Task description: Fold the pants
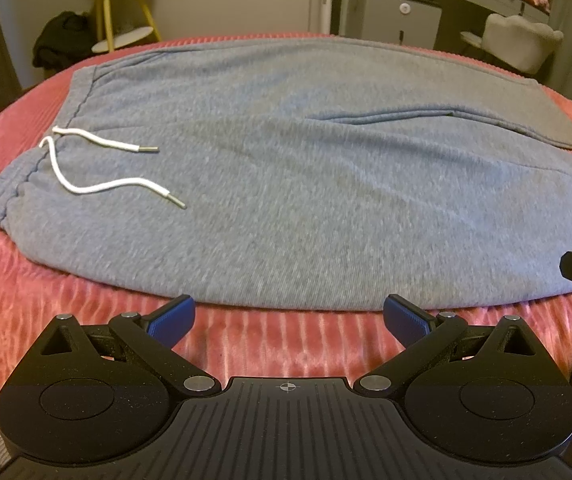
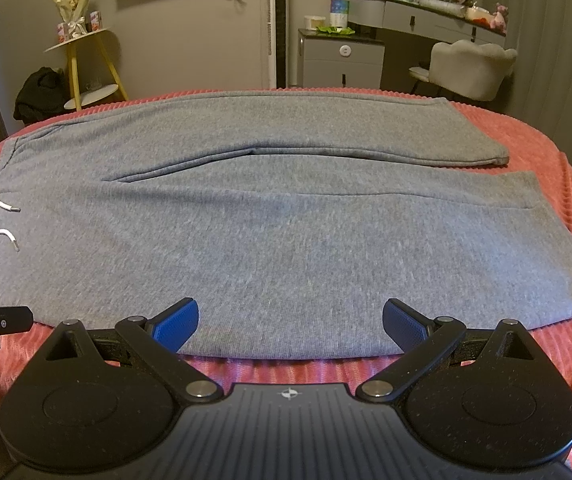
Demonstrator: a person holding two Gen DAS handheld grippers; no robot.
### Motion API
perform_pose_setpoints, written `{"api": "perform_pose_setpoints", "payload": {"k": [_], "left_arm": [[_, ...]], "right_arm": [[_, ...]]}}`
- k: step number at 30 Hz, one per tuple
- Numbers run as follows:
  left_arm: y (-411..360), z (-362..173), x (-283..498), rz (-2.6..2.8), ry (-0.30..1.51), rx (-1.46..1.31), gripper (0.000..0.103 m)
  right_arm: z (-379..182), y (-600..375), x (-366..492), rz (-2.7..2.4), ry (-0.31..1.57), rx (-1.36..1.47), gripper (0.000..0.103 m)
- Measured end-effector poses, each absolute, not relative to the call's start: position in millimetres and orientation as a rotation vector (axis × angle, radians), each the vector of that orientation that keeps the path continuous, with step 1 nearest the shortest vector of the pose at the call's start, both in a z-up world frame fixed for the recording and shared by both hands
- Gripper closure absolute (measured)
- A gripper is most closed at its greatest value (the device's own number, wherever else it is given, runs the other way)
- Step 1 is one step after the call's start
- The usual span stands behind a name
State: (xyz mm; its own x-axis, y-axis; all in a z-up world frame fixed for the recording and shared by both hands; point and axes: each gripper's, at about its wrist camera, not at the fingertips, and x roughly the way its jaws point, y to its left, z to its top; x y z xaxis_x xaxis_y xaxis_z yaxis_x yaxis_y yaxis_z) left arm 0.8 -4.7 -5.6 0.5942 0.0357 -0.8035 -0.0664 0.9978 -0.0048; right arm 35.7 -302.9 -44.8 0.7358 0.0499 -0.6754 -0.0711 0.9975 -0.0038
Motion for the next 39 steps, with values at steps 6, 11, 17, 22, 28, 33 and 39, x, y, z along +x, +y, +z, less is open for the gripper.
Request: {"api": "perform_pose_setpoints", "payload": {"k": [6,11,17,22,28,33,39], "left_arm": [[-4,-4,-2,0.057,0.924,-0.044,0.0],[-6,-2,-4,0.062,0.921,-0.035,0.0],[-5,2,-7,0.081,0.92,-0.033,0.0],[7,16,0,0.093,0.914,-0.115,0.0],[33,31,55,0.218,0.849,-0.354,0.0],[41,21,128,0.379,0.83,-0.369,0.0],[65,-9,188,0.549,0.718,-0.346,0.0]], "right_arm": [[-42,-305,31,0.078,0.718,-0.017,0.004],[-39,-305,27,0.079,0.694,-0.019,0.004],[-39,-301,29,0.113,0.714,-0.034,0.004],[-39,-311,40,0.173,0.787,0.046,0.004],[-46,-360,92,0.113,0.841,0.305,0.004],[-78,-398,144,0.001,0.986,0.461,0.004],[-96,-416,160,0.038,1.049,0.541,0.004]]}}
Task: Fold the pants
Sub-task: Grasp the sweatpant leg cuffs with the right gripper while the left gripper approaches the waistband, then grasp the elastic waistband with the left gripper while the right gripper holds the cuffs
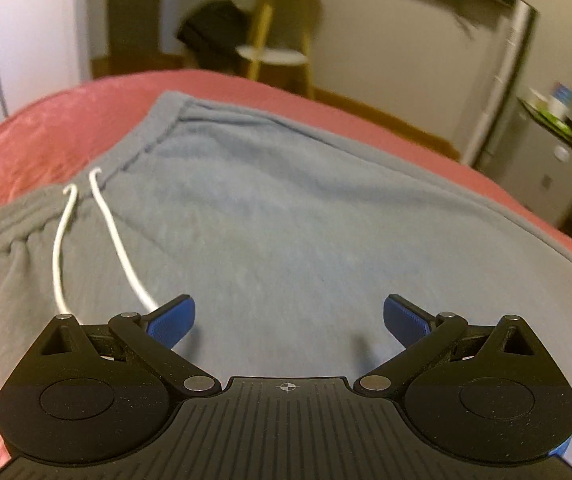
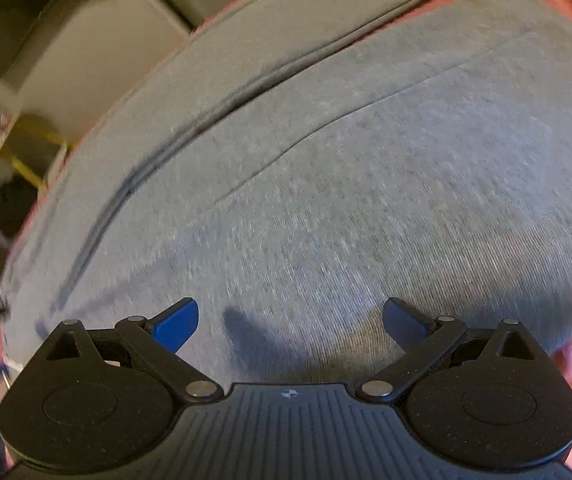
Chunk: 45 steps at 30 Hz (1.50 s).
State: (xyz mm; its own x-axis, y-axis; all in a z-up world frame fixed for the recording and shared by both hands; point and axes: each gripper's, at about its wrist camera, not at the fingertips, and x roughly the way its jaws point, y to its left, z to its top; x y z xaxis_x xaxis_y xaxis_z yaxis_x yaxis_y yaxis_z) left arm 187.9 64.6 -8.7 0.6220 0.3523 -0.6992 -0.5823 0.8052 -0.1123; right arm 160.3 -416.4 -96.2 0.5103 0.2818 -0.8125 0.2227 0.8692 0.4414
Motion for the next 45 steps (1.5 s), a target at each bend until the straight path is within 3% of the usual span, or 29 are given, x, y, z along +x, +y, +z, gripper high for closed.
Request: {"api": "perform_pose_setpoints", "payload": {"k": [3,9,14,18,23,26,27,30,33,38,45], "left_arm": [[82,-30,191,0.661,0.652,-0.346,0.0],[102,-40,201,0.668,0.601,-0.38,0.0],[98,-60,209,0.673,0.569,-0.288,0.0],[92,-65,215,0.692,0.576,-0.245,0.0],[94,-69,215,0.696,0.578,-0.248,0.0],[96,-70,215,0.696,0.576,-0.257,0.0],[97,-70,215,0.696,0.577,-0.262,0.0],[99,-71,216,0.694,0.58,-0.268,0.0],[103,-69,215,0.678,0.575,-0.287,0.0],[106,-61,205,0.634,0.544,-0.308,0.0],[109,-36,191,0.393,0.468,-0.456,0.005]], "right_arm": [[-81,-410,184,0.094,1.152,0.437,0.004],[-20,-442,303,-0.016,0.917,0.577,0.006],[-13,-442,428,-0.192,0.847,0.56,0.023],[-27,-439,497,-0.299,0.87,0.539,0.046],[-56,-441,543,-0.413,0.881,0.594,0.049],[-65,-431,558,-0.483,0.899,0.513,0.073],[-64,-430,558,-0.51,0.896,0.488,0.088],[-59,-436,546,-0.495,0.866,0.466,0.1],[-39,-451,501,-0.444,0.76,0.523,0.101],[-13,-470,344,-0.396,0.555,0.6,0.101],[-78,-492,177,-0.459,0.615,0.742,0.101]]}}
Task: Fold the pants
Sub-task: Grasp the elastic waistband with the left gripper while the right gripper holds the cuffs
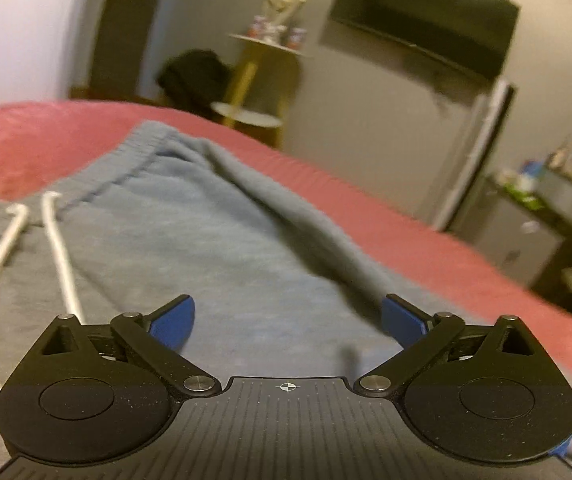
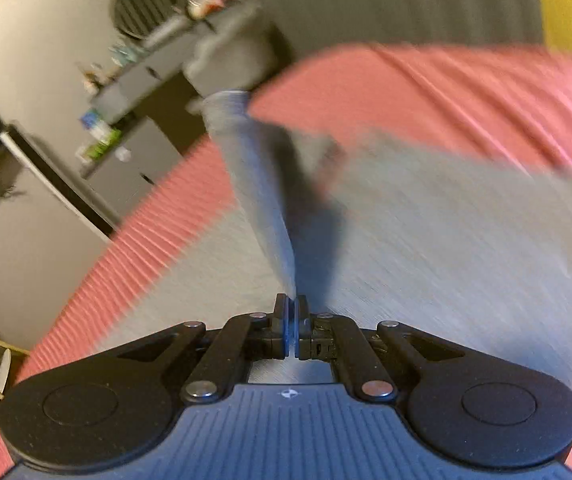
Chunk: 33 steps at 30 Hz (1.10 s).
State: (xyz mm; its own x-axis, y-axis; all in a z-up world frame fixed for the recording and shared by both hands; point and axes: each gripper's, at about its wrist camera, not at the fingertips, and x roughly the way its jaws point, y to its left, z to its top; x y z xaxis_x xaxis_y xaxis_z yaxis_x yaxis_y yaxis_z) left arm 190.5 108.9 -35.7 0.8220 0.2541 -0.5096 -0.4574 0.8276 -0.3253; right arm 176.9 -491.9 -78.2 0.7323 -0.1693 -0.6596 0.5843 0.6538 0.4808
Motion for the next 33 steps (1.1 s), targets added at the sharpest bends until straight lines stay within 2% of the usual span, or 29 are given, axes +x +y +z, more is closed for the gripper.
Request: {"api": "perform_pose_setpoints", "payload": {"k": [3,5,6,7,11,14,15,16,20,21,22,23,25,28,33], "left_arm": [[120,-28,197,0.279,0.511,-0.56,0.01],[134,-27,204,0.232,0.537,-0.677,0.01],[143,-29,212,0.21,0.554,-0.741,0.012],[150,-31,219,0.206,0.572,-0.783,0.016],[176,-40,260,0.21,0.654,-0.831,0.025],[189,-47,285,0.223,0.68,-0.867,0.031],[193,-48,292,0.224,0.682,-0.882,0.036],[195,-48,296,0.236,0.69,-0.899,0.044],[201,-50,321,0.228,0.754,-0.9,0.046],[201,-53,329,0.244,0.8,-0.885,0.067],[202,-53,333,0.269,0.834,-0.876,0.091],[204,-52,336,0.268,0.86,-0.883,0.091],[206,-37,327,0.245,0.828,-0.899,0.092],[200,3,297,0.178,0.751,-0.839,0.092],[196,68,195,0.03,0.628,-0.807,0.092]], "right_arm": [[-93,-515,169,-0.46,0.645,0.855,0.095],[-90,-525,172,-0.439,0.622,0.917,0.074],[-88,-527,175,-0.415,0.606,0.922,0.056],[-87,-526,179,-0.404,0.602,0.903,0.053],[-106,-541,194,-0.357,0.612,0.967,0.055],[-102,-542,194,-0.339,0.592,0.962,0.082],[-103,-543,194,-0.329,0.577,0.962,0.093],[-104,-544,195,-0.315,0.573,0.964,0.093],[-104,-544,195,-0.323,0.579,0.969,0.088],[-105,-544,197,-0.323,0.579,0.98,0.083],[-106,-546,199,-0.319,0.587,0.984,0.082],[-107,-547,203,-0.317,0.6,0.986,0.082],[-103,-546,210,-0.337,0.636,0.961,0.098],[-82,-550,204,-0.311,0.616,0.95,0.098],[-22,-567,159,-0.235,0.492,0.945,0.099]]}}
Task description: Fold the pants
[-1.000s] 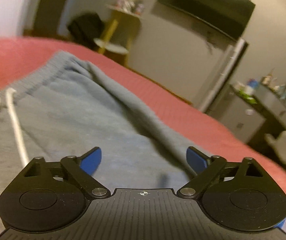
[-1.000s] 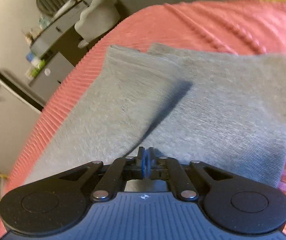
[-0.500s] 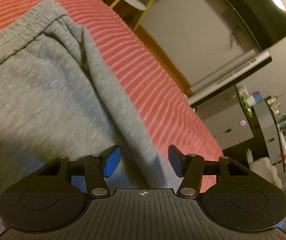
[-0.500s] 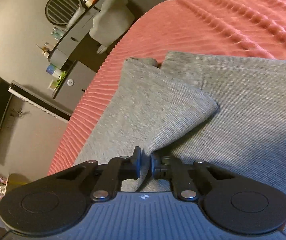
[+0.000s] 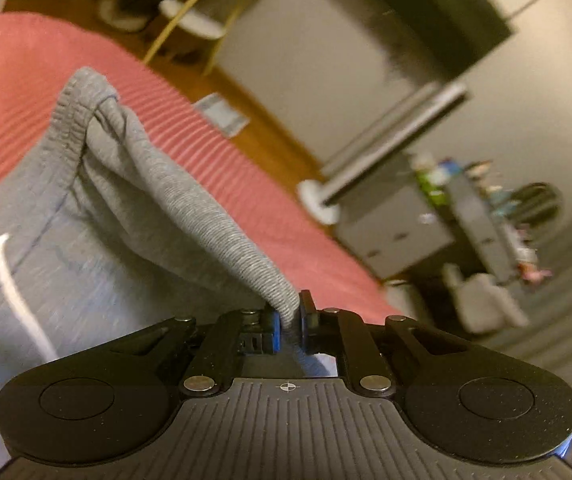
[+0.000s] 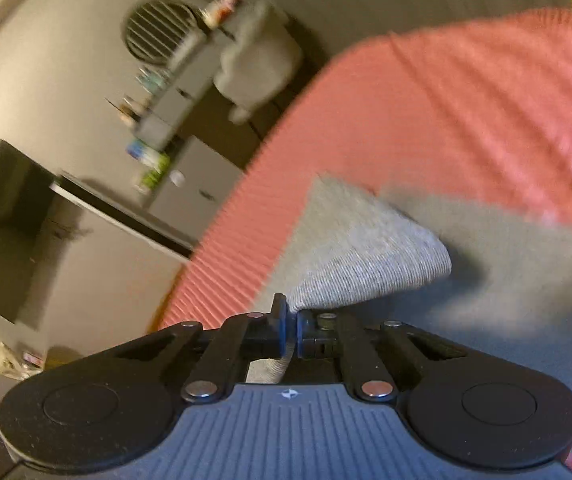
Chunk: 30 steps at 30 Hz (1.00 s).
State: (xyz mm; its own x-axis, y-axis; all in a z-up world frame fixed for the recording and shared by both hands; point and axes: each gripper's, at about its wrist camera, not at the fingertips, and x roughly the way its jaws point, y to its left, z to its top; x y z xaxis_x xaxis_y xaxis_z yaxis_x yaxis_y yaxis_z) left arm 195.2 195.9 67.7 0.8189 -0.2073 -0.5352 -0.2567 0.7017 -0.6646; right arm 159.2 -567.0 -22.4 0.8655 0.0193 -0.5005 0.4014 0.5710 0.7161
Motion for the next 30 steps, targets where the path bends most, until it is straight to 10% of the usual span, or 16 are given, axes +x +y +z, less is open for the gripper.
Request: {"api": "perform_pose_setpoints", "payload": {"k": [11,17,21,24,30], "left_arm": [[197,-36,53,0.256,0.864,-0.965,0.09],[213,-34,49,0.342,0.81,-0.954,0.054],[211,-32,60,0.363,0.816,-0.961,0.066],[207,-32,57,0.372,0.825,-0.911,0.087],[211,-14,39,0.341,0.773,-0.913,0.09]], "right_arm": [[-58,-612,49,-0.346,0.613,0.831,0.098],[-91,-618,48,-0.373,0.686,0.845,0.094],[-94,-618,55,-0.325,0.674,0.931,0.076],[-93,-616,65,-0.329,0.689,0.913,0.098],[-55,-602,54,-0.299,0.555,0.761,0.099]]}}
